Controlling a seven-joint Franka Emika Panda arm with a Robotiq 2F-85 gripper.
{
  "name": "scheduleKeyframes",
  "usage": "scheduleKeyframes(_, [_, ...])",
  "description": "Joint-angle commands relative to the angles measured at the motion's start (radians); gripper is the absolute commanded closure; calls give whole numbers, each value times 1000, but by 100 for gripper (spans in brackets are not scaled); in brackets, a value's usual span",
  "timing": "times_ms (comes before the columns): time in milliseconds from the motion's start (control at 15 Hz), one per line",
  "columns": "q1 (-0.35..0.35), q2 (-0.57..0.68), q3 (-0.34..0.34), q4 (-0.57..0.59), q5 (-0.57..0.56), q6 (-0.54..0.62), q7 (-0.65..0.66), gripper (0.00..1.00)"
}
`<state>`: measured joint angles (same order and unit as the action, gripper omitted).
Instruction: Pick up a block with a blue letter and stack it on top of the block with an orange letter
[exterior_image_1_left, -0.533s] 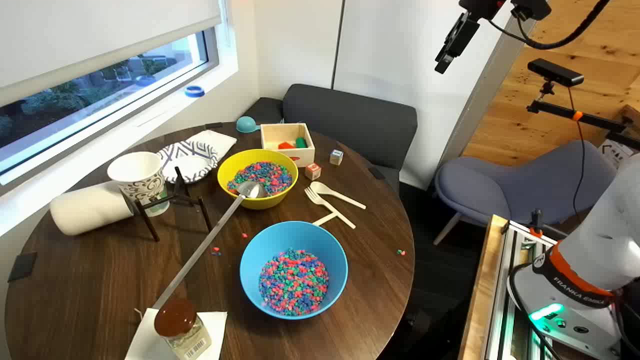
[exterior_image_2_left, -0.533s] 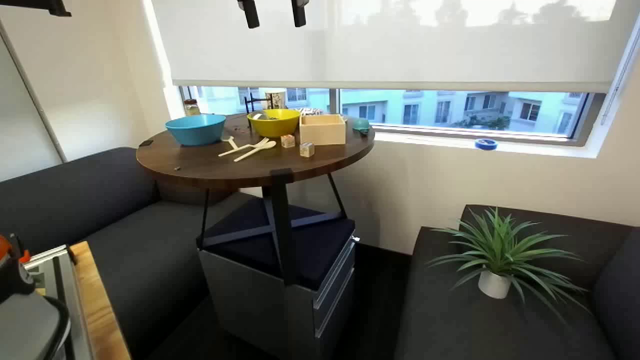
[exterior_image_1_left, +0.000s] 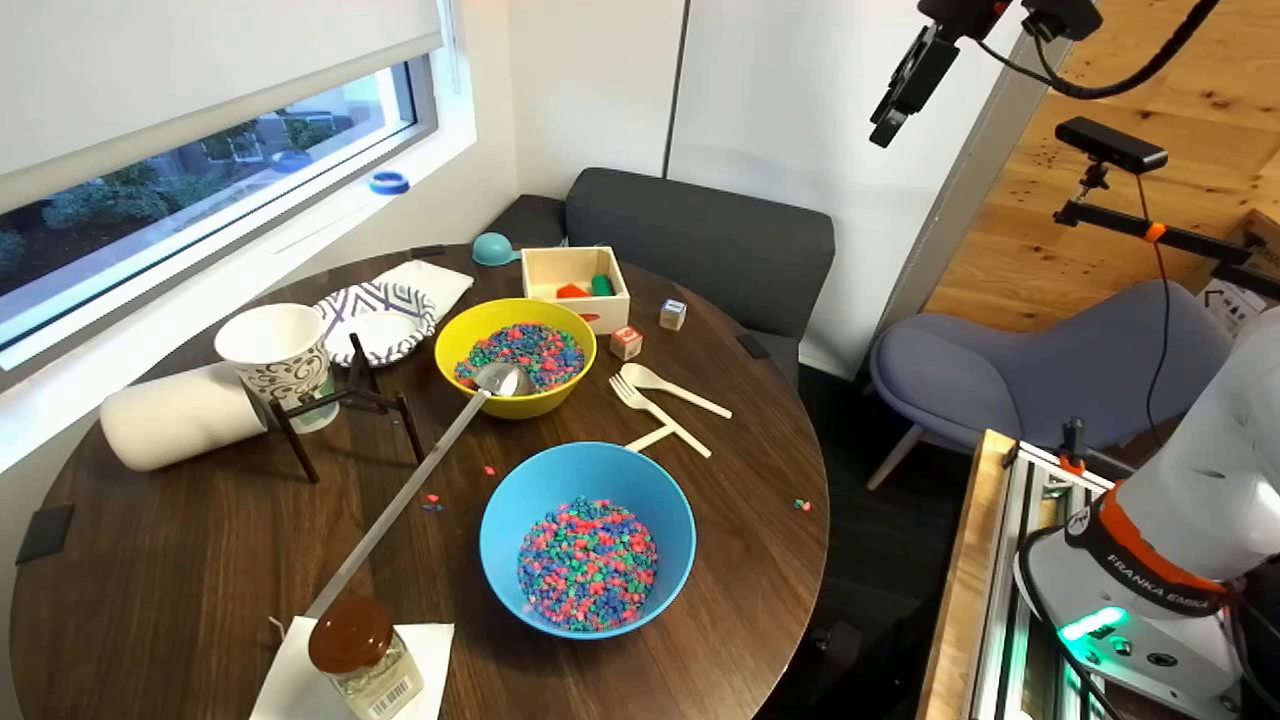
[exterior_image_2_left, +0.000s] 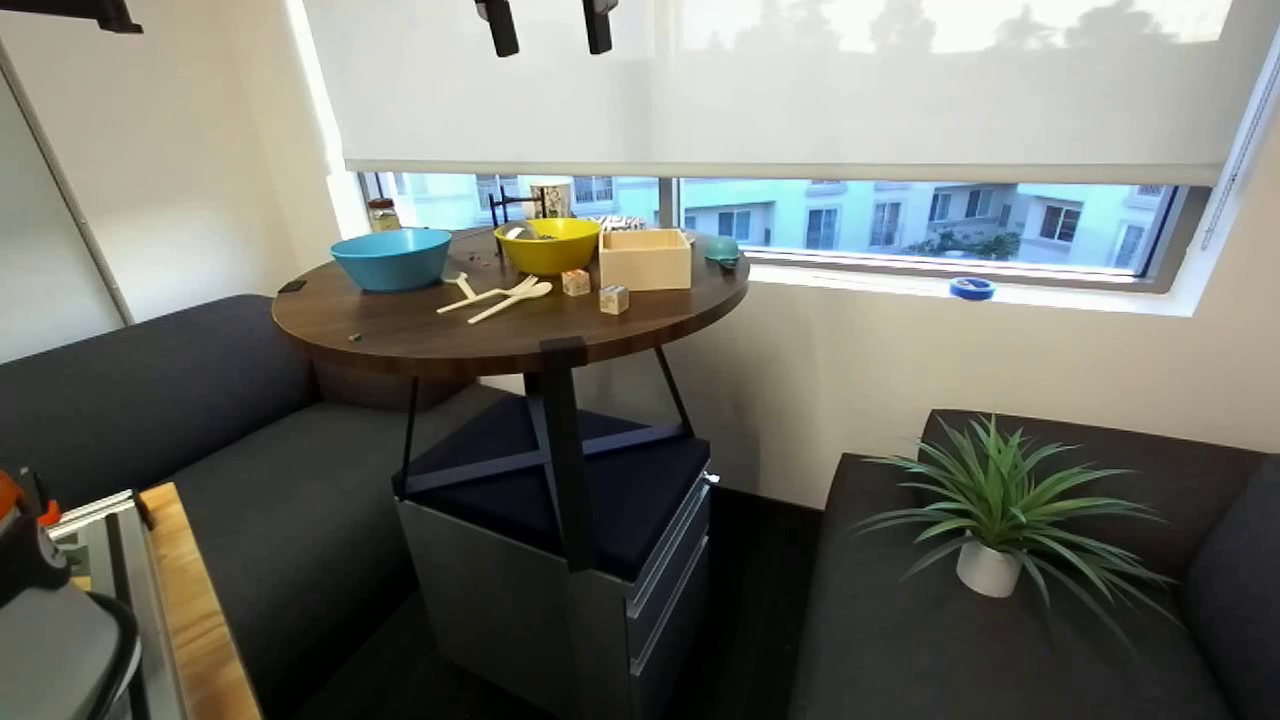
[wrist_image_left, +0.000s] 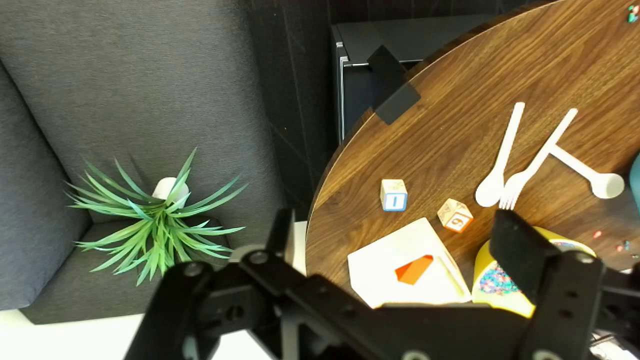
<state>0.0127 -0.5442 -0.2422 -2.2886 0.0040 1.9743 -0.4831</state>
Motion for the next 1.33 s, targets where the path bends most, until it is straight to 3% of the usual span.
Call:
scheduleKeyframes(0, [-11, 2, 8, 2, 6, -2, -5, 0])
scheduleKeyframes(333, [-11, 2, 8, 2, 6, -2, -5, 0])
scheduleKeyframes(533, [14, 24, 25, -29, 70, 11, 28, 0])
scheduleKeyframes(933, [-19, 123, 133, -121, 4, 218, 210, 0])
scheduleKeyframes(1267, [-5, 257, 163, -150, 8, 325, 264, 0])
